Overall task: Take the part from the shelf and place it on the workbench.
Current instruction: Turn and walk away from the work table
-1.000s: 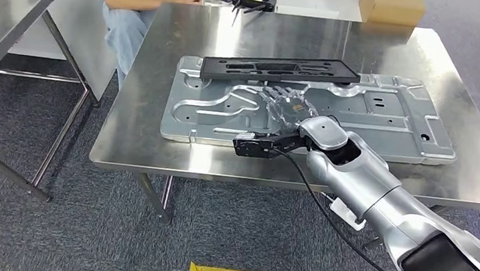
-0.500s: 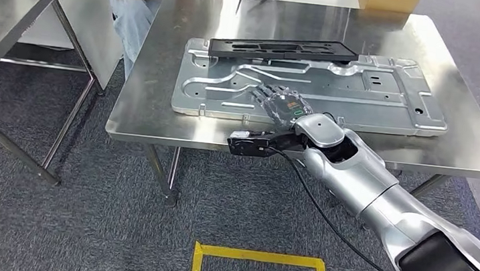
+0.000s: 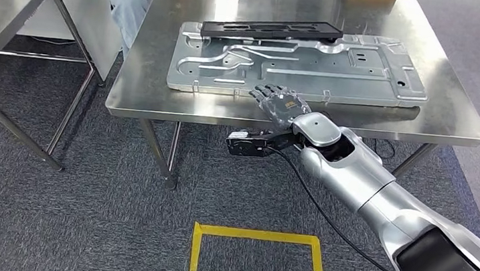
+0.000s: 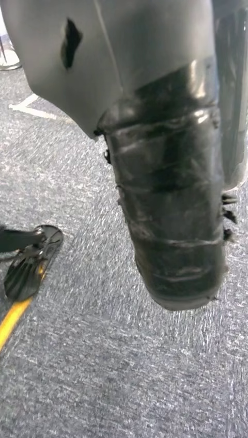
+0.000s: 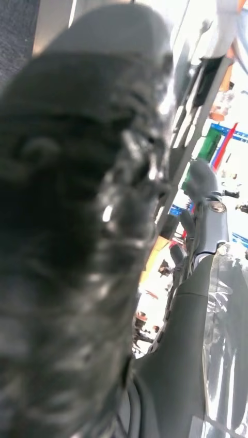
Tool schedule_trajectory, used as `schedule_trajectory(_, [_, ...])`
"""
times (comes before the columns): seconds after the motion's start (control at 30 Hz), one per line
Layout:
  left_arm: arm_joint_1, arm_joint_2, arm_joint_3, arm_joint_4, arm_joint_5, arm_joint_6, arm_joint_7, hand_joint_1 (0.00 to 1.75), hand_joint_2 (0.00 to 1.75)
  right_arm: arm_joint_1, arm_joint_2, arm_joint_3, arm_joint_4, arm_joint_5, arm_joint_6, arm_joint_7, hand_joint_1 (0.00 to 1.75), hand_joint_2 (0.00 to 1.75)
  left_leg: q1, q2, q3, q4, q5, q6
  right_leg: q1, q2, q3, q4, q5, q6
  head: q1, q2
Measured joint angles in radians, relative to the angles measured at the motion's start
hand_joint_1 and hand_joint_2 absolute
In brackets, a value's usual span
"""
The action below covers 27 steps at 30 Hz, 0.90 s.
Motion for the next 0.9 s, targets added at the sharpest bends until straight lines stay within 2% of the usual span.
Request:
schedule_trajectory(0.03, [-0.002, 0.001, 0.000, 0.000, 0.000, 0.001, 0.000, 0.00, 0.00, 0.000, 0.001, 0.000, 0.000, 0.000, 0.000, 0.000, 0.00, 0.00, -0.004, 0.000, 0.015, -0.030, -0.009, 0.004, 0.000, -0.002, -0.002, -0.005, 0.011, 0.006, 0.000, 0.000])
schedule_trajectory(0.07, [-0.002, 0.001, 0.000, 0.000, 0.001, 0.001, 0.000, 0.00, 0.00, 0.001, 0.001, 0.000, -0.001, 0.000, 0.000, 0.000, 0.00, 0.00, -0.004, 0.000, 0.011, -0.042, -0.002, 0.009, 0.000, -0.004, -0.003, -0.013, 0.023, 0.012, 0.000, 0.000])
schedule_trajectory(0.1, [-0.002, 0.001, 0.000, 0.000, 0.001, 0.002, 0.001, 0.00, 0.00, 0.002, 0.001, 0.000, 0.000, -0.001, 0.000, 0.000, 0.00, 0.00, -0.003, 0.002, 0.005, -0.047, 0.012, 0.014, -0.001, -0.002, -0.005, -0.016, 0.025, 0.018, 0.000, 0.000])
schedule_trajectory(0.13, [-0.001, 0.001, 0.000, 0.000, 0.002, 0.002, 0.001, 0.00, 0.00, 0.004, 0.002, 0.000, 0.000, -0.001, 0.000, 0.000, 0.00, 0.00, 0.000, 0.004, -0.003, -0.053, 0.026, 0.020, -0.001, 0.000, -0.011, -0.009, 0.009, 0.023, 0.002, 0.000])
schedule_trajectory(0.17, [0.000, 0.001, 0.000, 0.000, 0.002, 0.002, 0.002, 0.00, 0.00, 0.004, 0.002, 0.000, 0.000, -0.002, 0.000, 0.000, 0.00, 0.00, 0.003, 0.007, -0.013, -0.059, 0.041, 0.026, -0.001, 0.002, -0.021, 0.018, -0.028, 0.028, 0.005, 0.000])
schedule_trajectory(0.23, [0.001, 0.001, 0.000, 0.000, 0.002, 0.002, 0.003, 0.00, 0.00, 0.005, 0.002, 0.001, 0.000, -0.003, 0.001, -0.001, 0.00, 0.00, 0.004, 0.011, -0.039, -0.059, 0.065, 0.036, -0.005, 0.005, -0.049, 0.132, -0.133, 0.035, 0.009, 0.000])
schedule_trajectory(0.27, [0.001, 0.001, 0.000, 0.000, 0.003, 0.001, 0.003, 0.00, 0.00, 0.006, 0.002, 0.001, 0.000, -0.004, 0.001, -0.001, 0.00, 0.00, 0.004, 0.012, -0.054, -0.056, 0.076, 0.038, -0.006, 0.005, -0.060, 0.199, -0.169, 0.037, 0.010, 0.000])
schedule_trajectory(0.3, [0.000, 0.001, 0.000, 0.000, 0.002, 0.001, 0.003, 0.00, 0.00, 0.008, 0.002, 0.001, 0.000, -0.005, 0.002, -0.001, 0.00, 0.00, 0.004, 0.012, -0.071, -0.052, 0.086, 0.038, -0.008, 0.005, -0.064, 0.252, -0.178, 0.040, 0.010, 0.000])
schedule_trajectory(0.33, [0.001, 0.000, 0.000, 0.000, 0.002, 0.000, 0.003, 0.00, 0.00, 0.009, 0.002, 0.001, 0.000, -0.007, 0.003, -0.002, 0.00, 0.00, 0.005, 0.012, -0.088, -0.047, 0.096, 0.036, -0.009, 0.005, -0.055, 0.278, -0.163, 0.042, 0.010, 0.000])
schedule_trajectory(0.37, [0.001, 0.000, 0.000, 0.000, 0.002, -0.001, 0.003, 0.00, 0.00, 0.011, 0.002, 0.001, 0.000, -0.008, 0.003, -0.002, 0.00, 0.00, 0.006, 0.012, -0.106, -0.040, 0.104, 0.033, -0.011, 0.005, -0.032, 0.272, -0.134, 0.044, 0.010, 0.000])
schedule_trajectory(0.4, [0.002, 0.000, 0.000, 0.000, 0.001, -0.001, 0.003, 0.00, 0.00, 0.011, 0.002, 0.001, 0.000, -0.009, 0.003, -0.002, 0.00, 0.00, 0.007, 0.012, -0.123, -0.032, 0.111, 0.029, -0.013, 0.005, 0.008, 0.233, -0.109, 0.045, 0.010, 0.000])
schedule_trajectory(0.43, [0.002, 0.000, 0.000, 0.000, 0.001, -0.001, 0.003, 0.00, 0.00, 0.010, 0.002, 0.001, -0.001, -0.009, 0.003, -0.002, 0.00, 0.00, 0.007, 0.012, -0.139, -0.023, 0.116, 0.024, -0.014, 0.005, 0.056, 0.173, -0.106, 0.045, 0.010, 0.000])
schedule_trajectory(0.47, [0.002, 0.000, 0.000, 0.000, 0.001, -0.002, 0.004, 0.00, 0.00, 0.008, 0.003, 0.001, -0.002, -0.009, 0.003, -0.002, 0.00, 0.00, 0.007, 0.012, -0.152, -0.014, 0.121, 0.018, -0.012, 0.007, 0.102, 0.108, -0.120, 0.043, 0.010, 0.000])
schedule_trajectory(0.5, [0.001, 0.000, 0.000, 0.000, 0.000, -0.002, 0.005, 0.00, 0.00, 0.006, 0.005, 0.001, -0.003, -0.010, 0.002, -0.002, 0.00, 0.00, 0.006, 0.011, -0.162, -0.008, 0.128, 0.011, -0.010, 0.008, 0.132, 0.056, -0.139, 0.039, 0.010, 0.000])
schedule_trajectory(0.53, [0.001, 0.000, 0.000, 0.000, 0.000, -0.002, 0.006, 0.00, 0.00, 0.005, 0.006, 0.001, -0.003, -0.010, 0.002, -0.002, 0.00, 0.00, 0.005, 0.011, -0.169, -0.006, 0.136, 0.005, -0.006, 0.009, 0.146, 0.025, -0.156, 0.034, 0.010, 0.000])
schedule_trajectory(0.6, [0.003, -0.001, 0.000, 0.000, 0.000, -0.002, 0.010, 0.00, 0.00, 0.009, 0.007, 0.002, -0.004, -0.010, 0.003, -0.002, 0.00, 0.00, 0.008, 0.011, -0.176, -0.009, 0.149, -0.008, -0.004, 0.008, 0.137, 0.012, -0.148, 0.017, 0.010, 0.000])
schedule_trajectory(0.63, [0.005, -0.001, 0.000, 0.000, 0.000, -0.002, 0.011, 0.00, 0.00, 0.012, 0.007, 0.003, -0.004, -0.010, 0.003, -0.002, 0.00, 0.00, 0.010, 0.011, -0.183, -0.003, 0.138, -0.014, -0.005, 0.007, 0.130, 0.011, -0.139, 0.009, 0.010, 0.000])
schedule_trajectory(0.67, [0.008, -0.002, 0.000, 0.000, 0.000, -0.002, 0.012, 0.00, 0.00, 0.015, 0.008, 0.004, -0.003, -0.010, 0.003, -0.002, 0.00, 0.00, 0.013, 0.010, -0.193, 0.019, 0.109, -0.019, -0.005, 0.006, 0.122, 0.009, -0.128, 0.000, 0.008, 0.000])
schedule_trajectory(0.7, [0.010, -0.002, 0.000, 0.000, 0.001, -0.002, 0.013, 0.00, 0.00, 0.017, 0.008, 0.005, -0.003, -0.010, 0.003, -0.002, 0.00, 0.00, 0.014, 0.010, -0.208, 0.062, 0.062, -0.022, -0.007, 0.005, 0.111, 0.008, -0.117, -0.006, 0.005, 0.000])
schedule_trajectory(0.77, [0.010, -0.003, 0.000, 0.000, 0.001, -0.002, 0.013, 0.00, 0.00, 0.018, 0.009, 0.007, -0.003, -0.010, 0.003, -0.002, 0.00, 0.00, 0.014, 0.009, -0.239, 0.190, -0.032, -0.026, -0.004, 0.006, 0.086, 0.008, -0.095, -0.014, 0.000, 0.000])
schedule_trajectory(0.8, [0.009, -0.003, 0.000, 0.000, 0.002, -0.002, 0.013, 0.00, 0.00, 0.018, 0.010, 0.007, -0.003, -0.010, 0.003, -0.002, 0.00, 0.00, 0.014, 0.009, -0.245, 0.244, -0.052, -0.026, -0.002, 0.006, 0.072, 0.009, -0.084, -0.015, 0.000, 0.000])
schedule_trajectory(0.83, [0.008, -0.003, 0.000, 0.000, 0.002, -0.002, 0.013, 0.00, 0.00, 0.019, 0.010, 0.008, -0.003, -0.010, 0.003, -0.002, 0.00, 0.00, 0.013, 0.009, -0.238, 0.271, -0.046, -0.025, 0.000, 0.006, 0.057, 0.009, -0.073, -0.015, -0.001, 0.000])
schedule_trajectory(0.87, [0.008, -0.003, 0.000, 0.000, 0.002, -0.002, 0.013, 0.00, 0.00, 0.020, 0.010, 0.009, -0.003, -0.010, 0.003, -0.002, 0.00, 0.00, 0.012, 0.009, -0.216, 0.266, -0.024, -0.022, 0.002, 0.006, 0.044, 0.009, -0.063, -0.014, -0.001, 0.000])
schedule_trajectory(0.9, [0.007, -0.003, 0.000, 0.000, 0.002, -0.002, 0.014, 0.00, 0.00, 0.020, 0.010, 0.010, -0.003, -0.010, 0.003, -0.002, 0.00, 0.00, 0.011, 0.008, -0.182, 0.236, 0.003, -0.017, 0.003, 0.006, 0.032, 0.010, -0.054, -0.014, -0.001, 0.000])
